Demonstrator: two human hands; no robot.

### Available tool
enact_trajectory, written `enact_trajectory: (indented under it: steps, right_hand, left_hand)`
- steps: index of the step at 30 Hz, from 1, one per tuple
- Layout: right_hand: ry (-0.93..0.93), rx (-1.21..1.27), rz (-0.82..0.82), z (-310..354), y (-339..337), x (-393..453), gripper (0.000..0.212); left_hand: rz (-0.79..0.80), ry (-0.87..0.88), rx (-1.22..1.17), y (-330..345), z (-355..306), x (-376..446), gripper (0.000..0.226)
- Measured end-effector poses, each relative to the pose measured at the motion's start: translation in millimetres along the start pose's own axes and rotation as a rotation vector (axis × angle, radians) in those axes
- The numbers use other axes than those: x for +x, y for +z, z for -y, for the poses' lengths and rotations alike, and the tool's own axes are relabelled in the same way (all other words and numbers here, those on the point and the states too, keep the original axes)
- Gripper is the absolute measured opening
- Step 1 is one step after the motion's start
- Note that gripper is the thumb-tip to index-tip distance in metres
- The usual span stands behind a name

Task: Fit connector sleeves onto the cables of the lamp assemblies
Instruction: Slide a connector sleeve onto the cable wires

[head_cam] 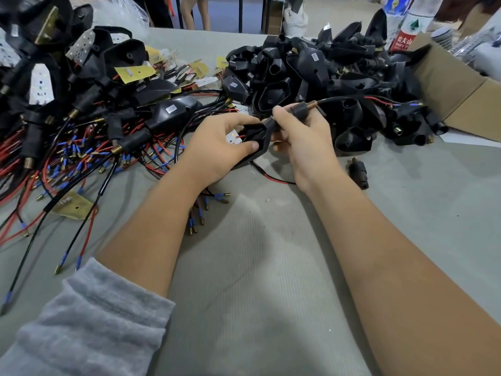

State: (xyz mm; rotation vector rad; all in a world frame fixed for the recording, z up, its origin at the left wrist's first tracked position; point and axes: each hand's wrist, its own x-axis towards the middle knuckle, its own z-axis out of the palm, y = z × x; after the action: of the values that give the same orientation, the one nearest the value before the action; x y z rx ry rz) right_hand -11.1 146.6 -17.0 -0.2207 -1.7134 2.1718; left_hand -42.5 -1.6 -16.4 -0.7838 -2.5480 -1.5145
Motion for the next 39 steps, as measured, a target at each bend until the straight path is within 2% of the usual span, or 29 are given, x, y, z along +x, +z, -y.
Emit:
enact_trajectory:
  steps: [4, 9, 12, 19, 27, 35, 38, 39]
  right_hand:
    - [-0.025, 0.049, -0.012, -0.1, 1.0, -1.8, 0.008]
    - [-0.043, 0.239, -0.067, 0.5, -0.2, 2.3, 0.007]
    - [-0.031, 0.302, -0.096, -0.3, -1.2, 3.8, 0.007]
    - [-0.005, 0.282, -0.053, -2.7, -1.4, 4.0, 0.008]
    - [0.069, 0.262, 0.005, -0.8, -2.4, 2.5, 0.011]
    - [0.071, 0.271, 0.058, -0.1, -4.4, 1.2, 0.014]
    - [0.087, 0.263, 0.054, 2.1, -3.6, 0.9, 0.012]
    - [0.11, 0.265, 0.06, 3.7, -3.4, 1.1, 0.017]
  left_hand:
    - [-0.052, -0.069, -0.125, 0.4, 1.8, 0.6, 0.045]
    - [-0.178, -0.249, -0.285, -1.9, 2.7, 4.6, 0.006]
    - [-0.172, -0.355, -0.476, -3.7, 0.9, 5.9, 0.008]
    - [-0.193, -0.404, -0.71, -9.1, 1.7, 6.4, 0.015]
    - [-0.173, -0.313, -0.621, -4.3, 8.5, 7.0, 0.019]
    - [-0.336, -0.275, -0.596, -3.0, 9.6, 7.0, 0.024]
    - [-0.296, -0.273, -0.625, -4.0, 10.3, 6.4, 0.033]
    - [-0.265, -0.269, -0.626, -4.2, 10.4, 6.4, 0.033]
